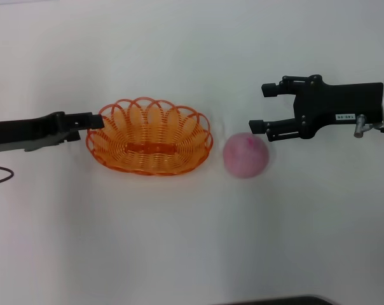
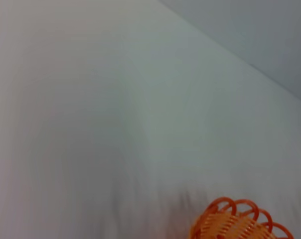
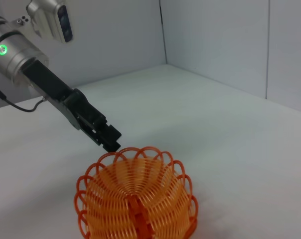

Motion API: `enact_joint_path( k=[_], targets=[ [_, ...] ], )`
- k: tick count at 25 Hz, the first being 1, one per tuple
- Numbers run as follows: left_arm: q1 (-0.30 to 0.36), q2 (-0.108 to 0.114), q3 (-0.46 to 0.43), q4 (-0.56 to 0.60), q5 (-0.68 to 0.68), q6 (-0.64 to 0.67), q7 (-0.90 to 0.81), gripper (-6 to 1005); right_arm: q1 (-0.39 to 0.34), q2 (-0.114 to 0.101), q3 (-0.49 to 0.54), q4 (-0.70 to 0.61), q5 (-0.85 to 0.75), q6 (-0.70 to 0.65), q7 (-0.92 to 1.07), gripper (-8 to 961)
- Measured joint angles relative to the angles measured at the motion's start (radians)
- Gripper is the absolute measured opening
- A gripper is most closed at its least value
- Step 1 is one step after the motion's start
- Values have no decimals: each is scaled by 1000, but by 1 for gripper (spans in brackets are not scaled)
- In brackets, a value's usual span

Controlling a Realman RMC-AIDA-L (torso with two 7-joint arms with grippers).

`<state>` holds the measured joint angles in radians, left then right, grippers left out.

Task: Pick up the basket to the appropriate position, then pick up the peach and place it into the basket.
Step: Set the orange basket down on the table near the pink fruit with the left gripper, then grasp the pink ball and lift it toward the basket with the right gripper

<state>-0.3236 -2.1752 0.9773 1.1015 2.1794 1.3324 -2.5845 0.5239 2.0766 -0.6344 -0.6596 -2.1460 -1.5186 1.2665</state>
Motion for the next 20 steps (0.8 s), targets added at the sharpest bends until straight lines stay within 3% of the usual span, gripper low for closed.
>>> enact_joint_path(
  k=[3,8,16,20],
  targets=[
    [4,2,-32,10,-3,12,25,702,1,0,1,0,0,0,0,890],
    [5,4,-75,6,-15,17,119,716,2,0,1,0,1,3,0,890],
    [7,5,-83,-18,-170,123,479,717,6,0,9,0,2,7,0,889],
    [8,7,-99,-30,-180,177,599,717,7,0,10,0,2,8,-4,889]
  ],
)
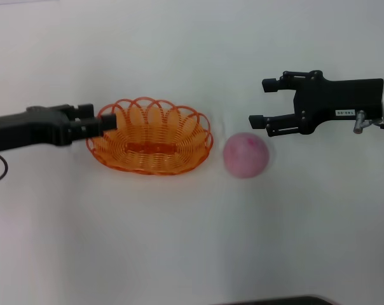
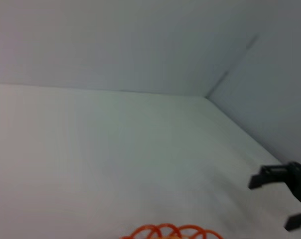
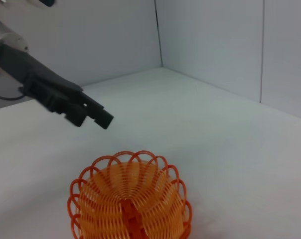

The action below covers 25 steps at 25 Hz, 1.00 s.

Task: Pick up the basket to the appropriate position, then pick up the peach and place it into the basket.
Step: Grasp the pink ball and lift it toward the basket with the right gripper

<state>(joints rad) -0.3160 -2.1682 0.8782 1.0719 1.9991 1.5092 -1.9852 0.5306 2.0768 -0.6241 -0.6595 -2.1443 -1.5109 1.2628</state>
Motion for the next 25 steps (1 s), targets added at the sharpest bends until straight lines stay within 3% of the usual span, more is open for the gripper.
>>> enact_joint_path(
  k=[16,25],
  targets=[
    [24,-1,-65,-202,-30,191,624,707,-4,-5,-49,-27,-7,-28,-30,889],
    [61,-5,-73,-273,-5,200,859,704,-16,-12,-77,-42,-9,-53,-32,889]
  ],
)
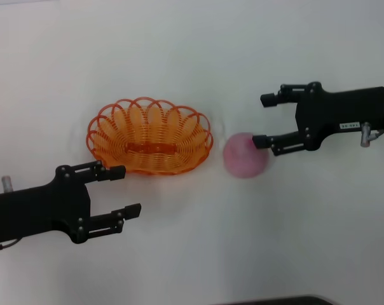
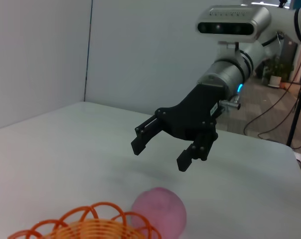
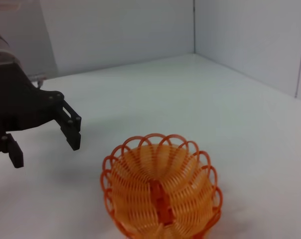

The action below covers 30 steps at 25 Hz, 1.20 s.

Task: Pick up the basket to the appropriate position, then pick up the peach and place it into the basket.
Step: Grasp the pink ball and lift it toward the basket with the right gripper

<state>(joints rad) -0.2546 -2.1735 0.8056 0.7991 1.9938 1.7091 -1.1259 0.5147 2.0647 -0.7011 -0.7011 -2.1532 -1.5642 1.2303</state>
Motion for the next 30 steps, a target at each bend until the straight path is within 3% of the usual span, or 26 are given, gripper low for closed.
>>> enact_joint_path(
  k=[17,26,30],
  targets=[
    [3,6,-18,-65,26,-62,43,704,-40,-3,-30,0,0,-29,-14,888],
    [7,6,-37,-61,27,-46,29,704,32,-63,-33,-19,-37,-128,380,888],
    [13,6,-42,-59,27,-44,29,703,87,-63,-33,-81,-168,-171,589,888]
  ],
)
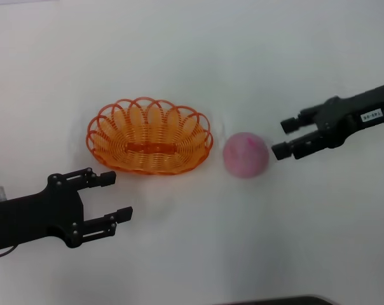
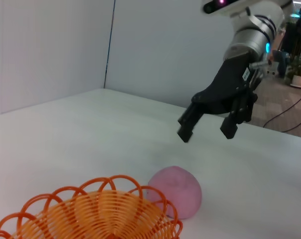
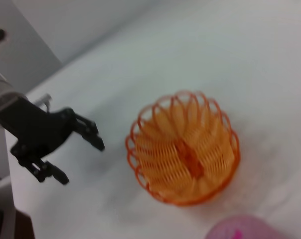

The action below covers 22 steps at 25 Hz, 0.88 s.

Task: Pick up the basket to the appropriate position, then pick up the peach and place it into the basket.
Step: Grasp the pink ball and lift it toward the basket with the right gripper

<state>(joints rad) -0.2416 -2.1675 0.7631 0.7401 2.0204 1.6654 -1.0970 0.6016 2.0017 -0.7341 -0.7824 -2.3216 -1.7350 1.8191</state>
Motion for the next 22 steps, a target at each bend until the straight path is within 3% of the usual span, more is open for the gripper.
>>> enact_joint_path(
  k=[12,22],
  targets=[
    [15,0,2,18,20,15,8,703,172,43,-15,-181,-335,-67,354,872],
    [16,0,1,28,26,31,8,704,242,74,-127,-197,-412,-60,444,853]
  ],
)
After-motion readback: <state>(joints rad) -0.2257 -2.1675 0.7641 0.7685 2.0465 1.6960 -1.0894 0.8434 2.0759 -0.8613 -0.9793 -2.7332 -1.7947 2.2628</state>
